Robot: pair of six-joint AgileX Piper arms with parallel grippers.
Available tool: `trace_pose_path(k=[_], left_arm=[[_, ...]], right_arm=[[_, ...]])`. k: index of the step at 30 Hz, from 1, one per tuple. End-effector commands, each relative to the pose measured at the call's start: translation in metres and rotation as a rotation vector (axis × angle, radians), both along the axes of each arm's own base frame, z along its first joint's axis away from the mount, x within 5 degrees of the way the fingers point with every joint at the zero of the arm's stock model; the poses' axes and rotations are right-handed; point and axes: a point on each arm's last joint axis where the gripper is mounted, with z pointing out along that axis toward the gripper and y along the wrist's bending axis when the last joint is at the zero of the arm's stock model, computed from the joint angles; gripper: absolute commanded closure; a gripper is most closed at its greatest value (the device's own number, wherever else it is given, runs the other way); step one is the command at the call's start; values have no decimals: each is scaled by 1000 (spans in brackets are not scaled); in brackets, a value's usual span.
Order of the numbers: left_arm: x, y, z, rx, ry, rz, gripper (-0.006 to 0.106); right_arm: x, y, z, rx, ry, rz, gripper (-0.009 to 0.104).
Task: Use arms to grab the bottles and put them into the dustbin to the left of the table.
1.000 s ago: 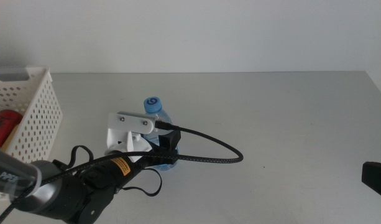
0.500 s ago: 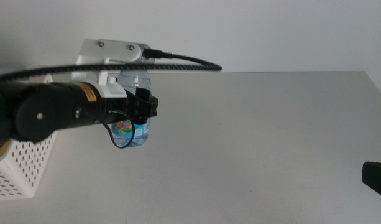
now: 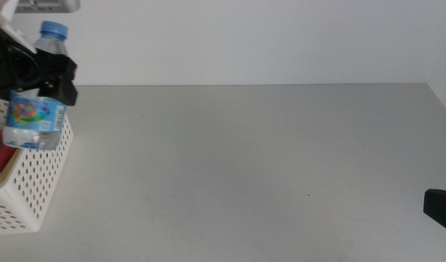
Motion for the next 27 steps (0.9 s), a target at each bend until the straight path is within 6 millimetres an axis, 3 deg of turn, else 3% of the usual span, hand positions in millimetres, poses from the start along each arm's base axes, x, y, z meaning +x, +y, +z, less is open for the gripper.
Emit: trace_pose_path(k=[1,6,11,22,27], left_arm=[[-5,22,33,20,-96,31,102],[3,68,34,58,-75,130,102],[20,102,11,86,-35,180,102],[66,124,-55,89,85,164,102],[75,126,-74,89,131,133,91]], right_arm=[[1,0,15,41,-86,-6,24],[1,0,15,41,-86,-6,24],[1,0,15,41,-86,-6,24],[1,0,15,41,-86,-6,24],[1,0,15,41,-86,-6,24]])
